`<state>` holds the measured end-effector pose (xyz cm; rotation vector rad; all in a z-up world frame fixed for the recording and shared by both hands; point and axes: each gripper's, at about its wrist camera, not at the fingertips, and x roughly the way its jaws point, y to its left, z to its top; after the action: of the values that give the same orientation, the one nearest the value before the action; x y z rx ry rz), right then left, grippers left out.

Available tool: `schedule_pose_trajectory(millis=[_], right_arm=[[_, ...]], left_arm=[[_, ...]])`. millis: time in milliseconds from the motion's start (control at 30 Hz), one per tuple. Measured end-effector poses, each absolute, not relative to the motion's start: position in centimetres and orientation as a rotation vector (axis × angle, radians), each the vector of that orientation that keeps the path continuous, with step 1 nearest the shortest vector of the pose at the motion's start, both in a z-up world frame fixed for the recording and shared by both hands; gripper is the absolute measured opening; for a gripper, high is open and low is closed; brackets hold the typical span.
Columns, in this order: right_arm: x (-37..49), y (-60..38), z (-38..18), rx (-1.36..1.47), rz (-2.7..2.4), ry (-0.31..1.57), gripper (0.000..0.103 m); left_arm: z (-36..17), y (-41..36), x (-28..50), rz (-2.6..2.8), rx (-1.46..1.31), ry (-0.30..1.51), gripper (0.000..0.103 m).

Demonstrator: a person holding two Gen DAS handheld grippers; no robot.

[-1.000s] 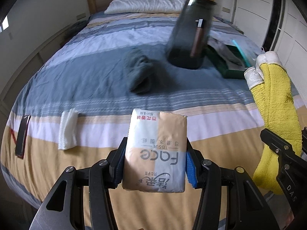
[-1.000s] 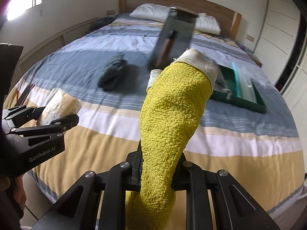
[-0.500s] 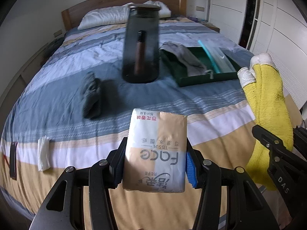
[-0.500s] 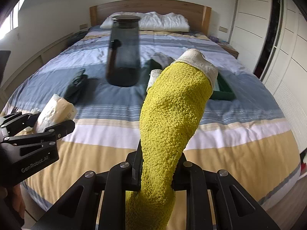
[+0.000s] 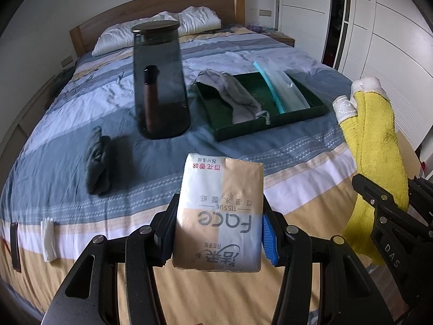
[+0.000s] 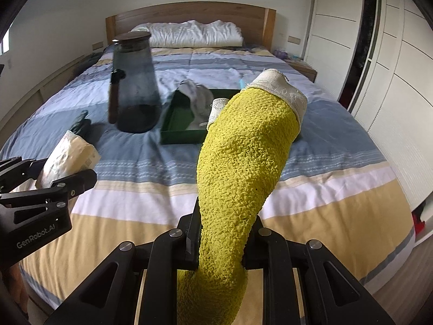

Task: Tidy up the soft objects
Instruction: 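Lift the tissue pack and yellow towel and carry both over the green tray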

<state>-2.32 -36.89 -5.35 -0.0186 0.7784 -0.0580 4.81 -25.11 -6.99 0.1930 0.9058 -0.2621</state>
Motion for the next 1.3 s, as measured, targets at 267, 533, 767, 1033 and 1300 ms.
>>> schedule_pose_trajectory(millis=[267, 533, 767, 1033, 1300], right_arm=[[1.0, -40.3, -6.3, 0.004, -0.088, 0.786, 0.019], [4.9, -42.6, -6.8, 0.0, -0.096, 0.792, 0.02], [8.5, -43.9, -7.1, -0.015, -0.084, 0.791, 0.02], [13.0, -45.2, -6.2, -0.066, -0.079, 0.754, 0.02], [18.5, -46.6, -6.3, -0.067, -0.085, 0.718, 0.02]], left_arm=[[-7.2, -27.8, 6.8, -0.259, 0.194, 0.906, 0.047], [-7.6, -30.4, 9.3, -0.266, 0.187, 0.914, 0.047], [-7.1, -32.8, 11.9, -0.287, 0.186, 0.913, 0.047], [-5.6, -35.0, 16.0, -0.272, 0.16, 0.881, 0.047], [-4.5, -36.6, 20.6, -0.247, 0.148, 0.848, 0.047]])
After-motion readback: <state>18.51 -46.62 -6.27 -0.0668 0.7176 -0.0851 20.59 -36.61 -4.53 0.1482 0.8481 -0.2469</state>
